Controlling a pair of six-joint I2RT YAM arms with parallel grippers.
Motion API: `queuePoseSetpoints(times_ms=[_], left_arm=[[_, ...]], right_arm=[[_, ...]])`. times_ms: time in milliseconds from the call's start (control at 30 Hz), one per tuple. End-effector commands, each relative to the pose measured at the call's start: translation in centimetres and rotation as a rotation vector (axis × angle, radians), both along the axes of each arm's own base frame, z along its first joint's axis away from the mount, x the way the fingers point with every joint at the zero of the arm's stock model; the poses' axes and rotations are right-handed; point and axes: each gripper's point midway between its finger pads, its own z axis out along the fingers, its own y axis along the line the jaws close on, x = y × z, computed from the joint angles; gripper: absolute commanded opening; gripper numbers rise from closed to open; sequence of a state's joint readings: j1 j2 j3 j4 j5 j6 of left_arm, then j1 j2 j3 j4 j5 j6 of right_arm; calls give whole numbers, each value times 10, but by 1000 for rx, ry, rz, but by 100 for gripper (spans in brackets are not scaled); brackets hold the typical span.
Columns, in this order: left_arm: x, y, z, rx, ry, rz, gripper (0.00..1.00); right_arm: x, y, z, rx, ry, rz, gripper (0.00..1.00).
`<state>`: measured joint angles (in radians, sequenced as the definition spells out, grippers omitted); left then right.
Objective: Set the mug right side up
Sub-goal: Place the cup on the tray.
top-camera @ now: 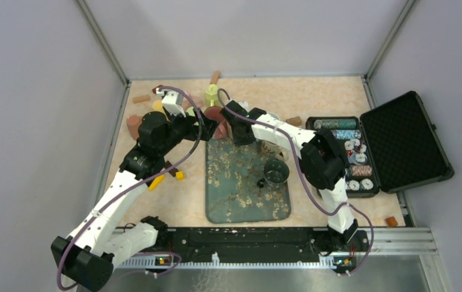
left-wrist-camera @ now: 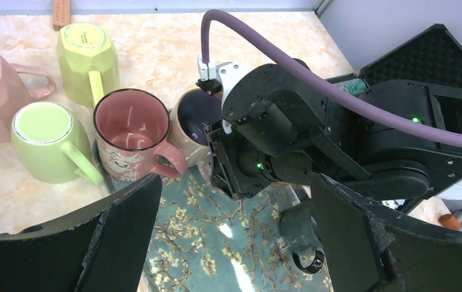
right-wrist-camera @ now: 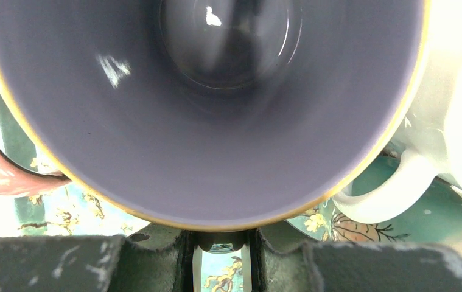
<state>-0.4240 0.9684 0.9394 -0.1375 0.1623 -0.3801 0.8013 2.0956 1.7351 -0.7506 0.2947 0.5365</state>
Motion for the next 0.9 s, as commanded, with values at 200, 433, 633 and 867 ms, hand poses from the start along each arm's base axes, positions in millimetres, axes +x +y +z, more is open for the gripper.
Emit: queuePoseSetpoints(times_ms=[200, 433, 633, 867], left_arm=[[-2, 8, 17, -11, -60, 25, 98], [1, 9, 18, -12, -53, 41, 98], [5, 8, 13, -5, -31, 46, 98], [9, 14, 7, 26, -16, 77, 98]], right_arm=[[17, 6, 29, 40, -73, 3, 25], [12, 8, 33, 54, -66, 22, 36], [6, 6, 43, 82, -76, 34, 49], [-1, 5, 57, 125, -96, 49, 54]])
